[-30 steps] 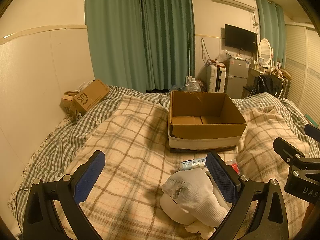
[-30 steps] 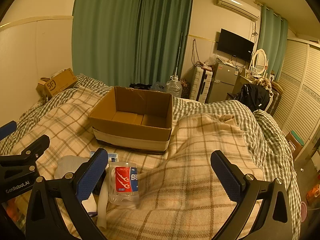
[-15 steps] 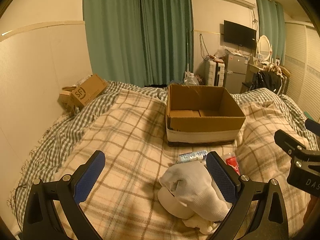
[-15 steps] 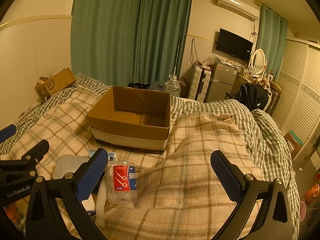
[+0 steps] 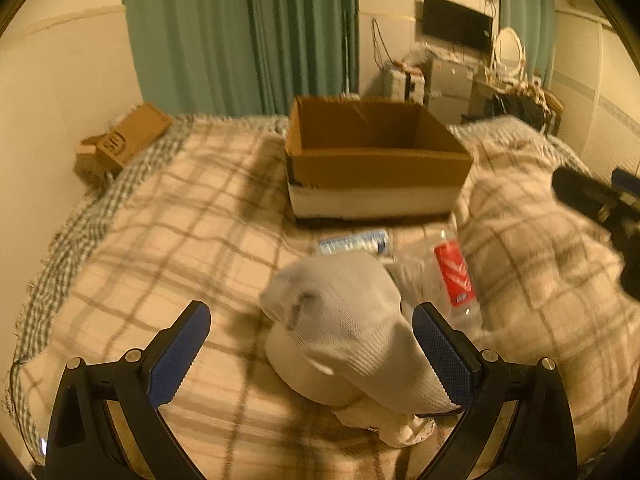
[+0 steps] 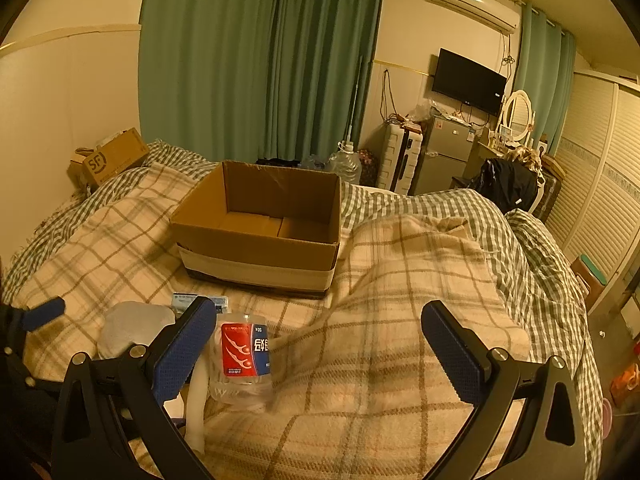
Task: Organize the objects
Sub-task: 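Grasp the white mesh sock with the left tool while the right tool grasps the clear red-label cup, then carry the sock with the left tool while the right tool carries the cup into the box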
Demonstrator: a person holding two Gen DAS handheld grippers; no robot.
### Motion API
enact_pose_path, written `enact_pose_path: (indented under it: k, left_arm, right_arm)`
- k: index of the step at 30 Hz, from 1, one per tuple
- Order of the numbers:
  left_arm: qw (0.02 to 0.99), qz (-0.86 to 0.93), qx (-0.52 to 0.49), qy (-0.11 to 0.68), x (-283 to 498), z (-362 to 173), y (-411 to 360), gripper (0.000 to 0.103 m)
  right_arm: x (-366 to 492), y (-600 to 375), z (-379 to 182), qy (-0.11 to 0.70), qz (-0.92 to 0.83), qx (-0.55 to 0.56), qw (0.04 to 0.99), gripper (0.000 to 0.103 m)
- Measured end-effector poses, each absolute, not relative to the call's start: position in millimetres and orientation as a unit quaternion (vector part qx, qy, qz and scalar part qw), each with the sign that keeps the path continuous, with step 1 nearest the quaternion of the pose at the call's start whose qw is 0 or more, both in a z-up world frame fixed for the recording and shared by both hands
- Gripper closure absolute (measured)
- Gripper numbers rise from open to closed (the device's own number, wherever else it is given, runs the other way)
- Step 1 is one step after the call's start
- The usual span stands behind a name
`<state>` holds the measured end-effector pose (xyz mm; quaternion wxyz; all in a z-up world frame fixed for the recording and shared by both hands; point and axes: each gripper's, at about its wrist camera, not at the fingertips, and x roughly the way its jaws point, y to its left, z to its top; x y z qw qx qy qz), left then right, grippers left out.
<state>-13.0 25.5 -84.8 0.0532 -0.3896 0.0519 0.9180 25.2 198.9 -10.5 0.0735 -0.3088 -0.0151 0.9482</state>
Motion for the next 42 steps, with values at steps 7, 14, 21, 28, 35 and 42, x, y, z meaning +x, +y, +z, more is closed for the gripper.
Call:
enact_pose_path:
  k: [7, 14, 21, 28, 35, 42]
  left_arm:
    - [0.097, 0.89, -0.444, 0.031, -27, -115, 26, 0.011]
    - [0.114, 0.909, -0.399, 0.026, -20, -93, 19, 0.061]
    - [0.089, 0.932, -0.35, 0.019, -21, -58, -8, 0.064]
    - [0.063, 0.938, -0.34, 0.028, -31, -52, -25, 0.064]
    - [0.063, 0.937, -0.344, 0.024, -32, -56, -32, 0.064]
    - [0.066, 0.938, -0.339, 0.024, -30, -48, -32, 0.064]
  right_arm:
    - [22, 197, -15, -0.018, 0.946, -0.316, 0.073, 0.0]
    - [12, 196, -29, -0.01, 0.937, -0.344, 0.056, 0.0]
    - [-15, 189, -45, -0.002, 0.923, -0.384, 0.019, 0.0]
    - [-60, 160, -87, -0.019, 0.889, -0.457, -0.02, 0.011]
    - [-71, 150, -113, -0.022, 0.864, -0.502, -0.039, 0.035]
    - [-56, 154, -96, -0.013, 0.879, -0.474, -0.046, 0.042]
